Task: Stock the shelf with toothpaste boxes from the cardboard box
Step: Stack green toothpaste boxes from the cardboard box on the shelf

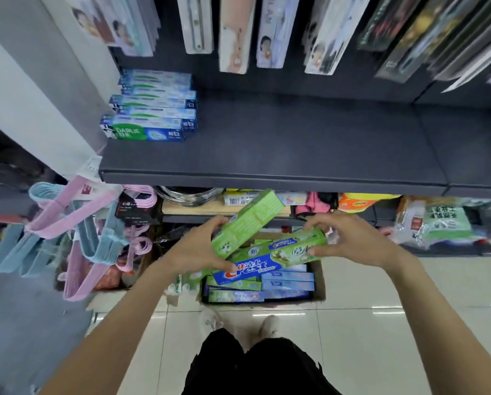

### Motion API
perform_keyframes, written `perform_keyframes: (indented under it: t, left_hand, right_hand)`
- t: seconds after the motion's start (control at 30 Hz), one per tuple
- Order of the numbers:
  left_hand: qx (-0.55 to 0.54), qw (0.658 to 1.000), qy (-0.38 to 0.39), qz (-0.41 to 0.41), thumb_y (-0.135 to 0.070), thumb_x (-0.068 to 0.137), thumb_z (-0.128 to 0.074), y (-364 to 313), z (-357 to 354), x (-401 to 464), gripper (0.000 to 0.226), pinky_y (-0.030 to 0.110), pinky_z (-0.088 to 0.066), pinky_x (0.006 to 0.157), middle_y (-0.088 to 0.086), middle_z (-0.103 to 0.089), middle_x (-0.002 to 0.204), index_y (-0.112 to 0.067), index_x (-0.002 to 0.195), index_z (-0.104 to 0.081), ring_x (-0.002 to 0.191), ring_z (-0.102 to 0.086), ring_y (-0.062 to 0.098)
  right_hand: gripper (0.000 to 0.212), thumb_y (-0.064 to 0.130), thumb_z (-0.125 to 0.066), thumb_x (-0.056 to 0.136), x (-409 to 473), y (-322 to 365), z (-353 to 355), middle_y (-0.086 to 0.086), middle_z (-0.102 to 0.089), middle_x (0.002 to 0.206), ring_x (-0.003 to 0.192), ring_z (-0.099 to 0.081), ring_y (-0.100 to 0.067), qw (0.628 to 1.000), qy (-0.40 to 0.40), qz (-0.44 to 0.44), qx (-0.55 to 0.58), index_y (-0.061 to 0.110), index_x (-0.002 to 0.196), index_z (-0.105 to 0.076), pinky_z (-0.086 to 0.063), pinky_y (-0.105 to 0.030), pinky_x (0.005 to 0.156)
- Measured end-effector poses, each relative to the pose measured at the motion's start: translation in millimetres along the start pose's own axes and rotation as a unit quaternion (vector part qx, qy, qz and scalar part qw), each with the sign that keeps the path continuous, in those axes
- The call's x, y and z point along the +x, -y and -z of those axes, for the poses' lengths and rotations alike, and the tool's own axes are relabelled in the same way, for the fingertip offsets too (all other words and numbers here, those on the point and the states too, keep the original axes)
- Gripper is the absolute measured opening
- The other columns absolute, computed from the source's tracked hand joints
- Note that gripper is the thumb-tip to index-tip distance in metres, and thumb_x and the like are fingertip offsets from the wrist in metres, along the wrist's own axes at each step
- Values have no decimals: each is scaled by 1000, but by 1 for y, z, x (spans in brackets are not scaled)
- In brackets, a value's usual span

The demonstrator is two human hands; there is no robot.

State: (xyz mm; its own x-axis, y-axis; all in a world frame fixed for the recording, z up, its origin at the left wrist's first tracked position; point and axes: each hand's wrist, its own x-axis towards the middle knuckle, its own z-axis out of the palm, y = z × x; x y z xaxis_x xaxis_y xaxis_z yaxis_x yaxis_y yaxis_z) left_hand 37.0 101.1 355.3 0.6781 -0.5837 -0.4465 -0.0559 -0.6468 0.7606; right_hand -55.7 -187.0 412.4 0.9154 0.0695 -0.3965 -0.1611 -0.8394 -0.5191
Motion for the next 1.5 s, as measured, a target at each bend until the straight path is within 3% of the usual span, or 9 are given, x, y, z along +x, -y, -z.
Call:
perform_keyframes:
  t: [0.07, 0.3, 0.53, 0.7, 0.97, 1.17, 1.27, 1.33, 1.5]
  left_hand:
    - [58, 998, 6, -19, -34, 50, -91, -6, 5, 3, 85, 31, -46, 89, -10, -60, 108, -31, 120, -43, 101, -58, 14]
    - [-45, 980, -194, -25, -30, 60, -87, -46, -7, 29, 72, 36, -47, 82, -8, -62, 101, -26, 118, -45, 94, -60, 18]
    - [-78, 965, -234, 89, -34, 61, -82, -87, -53, 91, 67, 34, -44, 75, 3, -62, 106, -15, 118, -52, 97, -59, 24]
    - [-84, 950, -275, 120, -22, 73, -77, -132, -106, 144, 38, 29, -44, 67, -2, -62, 84, -22, 105, -57, 84, -60, 21]
    - [-95, 928, -344, 106, -27, 73, -79, -167, -150, 200, 66, 31, -44, 75, -11, -59, 98, -28, 130, -44, 91, -60, 17]
    - [-121, 930, -338, 73, -30, 74, -79, -190, -151, 231, 64, 24, -41, 68, -19, -57, 93, -30, 127, -43, 84, -58, 9]
    - [-221, 926, -302, 54, -26, 80, -74, -206, -156, 240, 55, 18, -44, 70, -20, -60, 95, -32, 126, -44, 85, -60, 1]
    - [-239, 936, -260, 17, -18, 82, -72, -216, -160, 243, 58, 15, -44, 76, -19, -61, 101, -36, 129, -43, 91, -59, -1]
    - [114, 954, -272, -54, -27, 70, -80, -223, -178, 245, 82, 30, -46, 83, -11, -50, 111, -32, 141, -38, 98, -57, 13]
  right_hand:
    - [40, 52, -70, 75, 1, 7, 4, 5, -59, 93, 86, -52, -13, 989, 1, 6, -145, 35, 109, -58, -38, -29, 69]
    - [37, 38, -72, 80, -16, -33, 38, 14, -55, 74, 62, -48, -6, 982, -159, 15, -103, 18, 109, -59, -31, -10, 54]
    - [38, 28, -73, 80, 30, -163, 90, -5, -48, 108, 81, -53, -19, 950, -307, -17, -55, 12, 113, -60, -45, -34, 72]
    - [39, 27, -69, 84, 115, -245, 137, -13, -48, 115, 94, -58, -33, 951, -305, -6, -46, 11, 118, -58, -49, -45, 81]
    - [37, 27, -68, 85, 229, -304, 185, -8, -44, 111, 96, -60, -31, 939, -331, -23, 95, 24, 120, -60, -53, -48, 85]
    - [59, 20, -59, 91, 231, -289, 177, -15, -32, 139, 114, -52, -28, 930, -317, -78, 169, 18, 144, -35, -35, -31, 104]
    - [48, 22, -58, 92, 172, -266, 153, -8, -37, 132, 81, -60, -3, 926, -299, 14, 232, 17, 137, -42, -42, -12, 89]
    - [45, 21, -59, 92, 129, -252, 130, -2, -42, 129, 84, -59, 7, 926, -238, 69, 285, 22, 135, -44, -38, 1, 76]
    - [70, 18, -64, 88, 82, -249, 108, 8, -43, 133, 100, -63, -5, 898, -160, 68, 404, 28, 145, -23, -48, -9, 75]
